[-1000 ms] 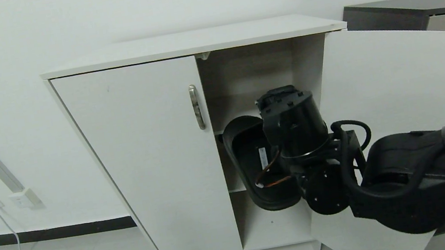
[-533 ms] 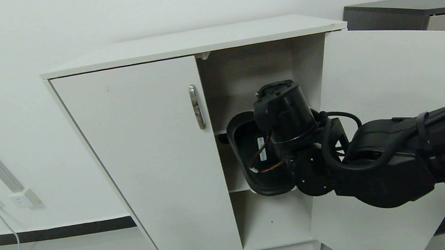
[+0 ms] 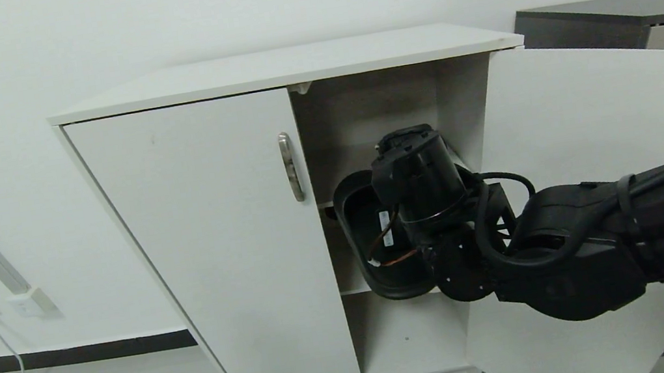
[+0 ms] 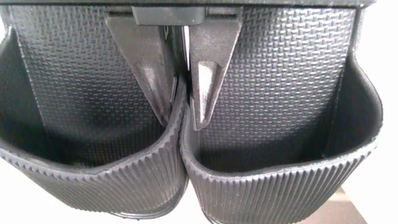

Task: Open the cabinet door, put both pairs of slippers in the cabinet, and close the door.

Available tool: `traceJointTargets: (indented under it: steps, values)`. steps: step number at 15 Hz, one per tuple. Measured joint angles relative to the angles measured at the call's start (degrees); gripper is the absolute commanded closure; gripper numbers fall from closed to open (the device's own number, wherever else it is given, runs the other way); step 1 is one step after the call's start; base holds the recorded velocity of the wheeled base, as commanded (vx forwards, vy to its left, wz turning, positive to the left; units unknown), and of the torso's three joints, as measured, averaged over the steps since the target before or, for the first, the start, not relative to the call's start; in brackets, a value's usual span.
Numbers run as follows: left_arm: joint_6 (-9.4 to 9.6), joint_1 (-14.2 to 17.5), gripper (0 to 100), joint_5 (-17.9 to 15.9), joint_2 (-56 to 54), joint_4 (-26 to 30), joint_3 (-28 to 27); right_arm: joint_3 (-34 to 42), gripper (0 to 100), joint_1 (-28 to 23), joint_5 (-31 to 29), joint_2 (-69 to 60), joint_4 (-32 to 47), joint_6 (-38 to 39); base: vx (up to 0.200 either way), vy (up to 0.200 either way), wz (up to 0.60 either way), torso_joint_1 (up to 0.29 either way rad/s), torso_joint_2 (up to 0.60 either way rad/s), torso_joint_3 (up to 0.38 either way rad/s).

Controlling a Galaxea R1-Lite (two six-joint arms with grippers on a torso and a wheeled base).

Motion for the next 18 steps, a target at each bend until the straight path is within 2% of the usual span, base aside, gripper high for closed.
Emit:
traceJointTargets:
  steps: [5,13,18]
  values:
    - [-0.11,0.0,100,0.0,0.0,0.0,0.0,0.4,100,0.0,-0.1,0.2,0.0,0.0,0.2,0.0,0.0,0.003,0.0,0.001]
    - [-0.24,0.0,100,0.1,0.0,0.0,0.0,-0.5,100,-0.8,0.0,1.4,-0.1,-0.2,0.0,0.0,0.0,0.0,0.0,0.0]
    - [-0.24,0.0,100,0.1,0.0,0.0,0.0,-7.7,100,-3.9,0.7,4.8,3.6,-0.4,0.0,0.0,0.0,0.0,0.0,0.0]
